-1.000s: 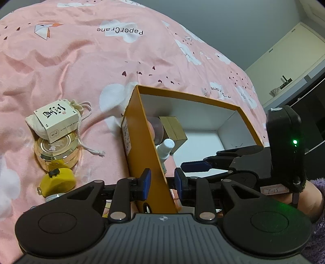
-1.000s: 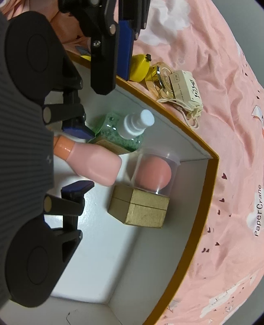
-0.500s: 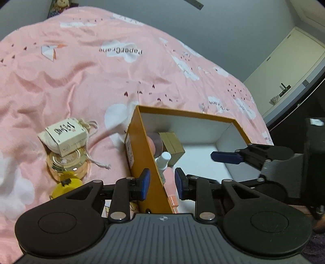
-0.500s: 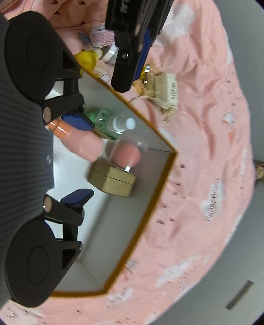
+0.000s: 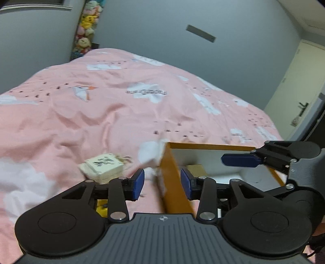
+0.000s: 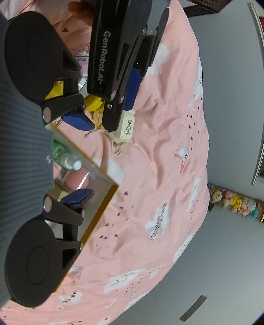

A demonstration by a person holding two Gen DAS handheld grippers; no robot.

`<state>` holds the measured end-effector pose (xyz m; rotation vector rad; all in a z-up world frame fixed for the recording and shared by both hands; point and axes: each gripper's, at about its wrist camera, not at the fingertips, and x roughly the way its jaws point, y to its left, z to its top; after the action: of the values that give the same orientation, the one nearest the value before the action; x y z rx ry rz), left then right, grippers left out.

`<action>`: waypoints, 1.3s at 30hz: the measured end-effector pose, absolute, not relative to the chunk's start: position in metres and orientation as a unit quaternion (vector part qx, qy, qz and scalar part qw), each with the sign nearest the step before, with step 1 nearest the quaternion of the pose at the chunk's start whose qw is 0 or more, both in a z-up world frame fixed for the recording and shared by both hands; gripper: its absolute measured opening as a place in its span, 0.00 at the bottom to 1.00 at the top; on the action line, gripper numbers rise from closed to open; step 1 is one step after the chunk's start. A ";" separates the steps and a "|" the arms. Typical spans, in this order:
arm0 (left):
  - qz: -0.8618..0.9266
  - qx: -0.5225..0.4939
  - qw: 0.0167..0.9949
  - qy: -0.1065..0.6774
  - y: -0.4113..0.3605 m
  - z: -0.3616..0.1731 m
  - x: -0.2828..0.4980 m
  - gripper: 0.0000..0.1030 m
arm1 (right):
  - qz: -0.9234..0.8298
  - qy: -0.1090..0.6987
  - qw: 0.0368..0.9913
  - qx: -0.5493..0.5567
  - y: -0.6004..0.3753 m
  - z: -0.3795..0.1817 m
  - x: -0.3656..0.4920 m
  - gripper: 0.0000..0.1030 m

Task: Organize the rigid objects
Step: 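Withdraw both tools from the orange box toward the remaining pile, then grasp the white drawstring box with left tool while right tool grasps the gold round case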

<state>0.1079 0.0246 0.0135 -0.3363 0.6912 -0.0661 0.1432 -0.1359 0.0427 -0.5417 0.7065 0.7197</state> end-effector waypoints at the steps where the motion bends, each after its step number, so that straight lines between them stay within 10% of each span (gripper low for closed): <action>1: -0.030 -0.162 0.927 0.337 0.029 0.013 0.108 0.48 | 0.344 0.332 0.839 -0.261 -0.132 0.043 0.142 0.61; 4: -0.033 -0.170 0.921 0.349 0.050 0.012 0.109 0.67 | 0.360 0.329 0.827 -0.280 -0.119 0.043 0.142 0.65; 16: -0.001 -0.215 0.886 0.412 0.121 -0.009 0.129 0.69 | 0.393 0.381 0.778 -0.309 -0.073 0.017 0.176 0.64; 30: 0.049 -0.320 0.824 0.466 0.136 -0.077 0.193 0.79 | 0.383 0.441 0.754 -0.301 -0.031 -0.033 0.231 0.27; 39: 0.045 -0.384 0.781 0.491 0.146 -0.114 0.215 0.81 | 0.381 0.462 0.747 -0.287 -0.021 -0.054 0.259 0.24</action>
<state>0.2152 0.1460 -0.1137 -0.8290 1.0618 0.0972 0.2594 -0.0209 -0.0536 -0.6287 1.0114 0.8339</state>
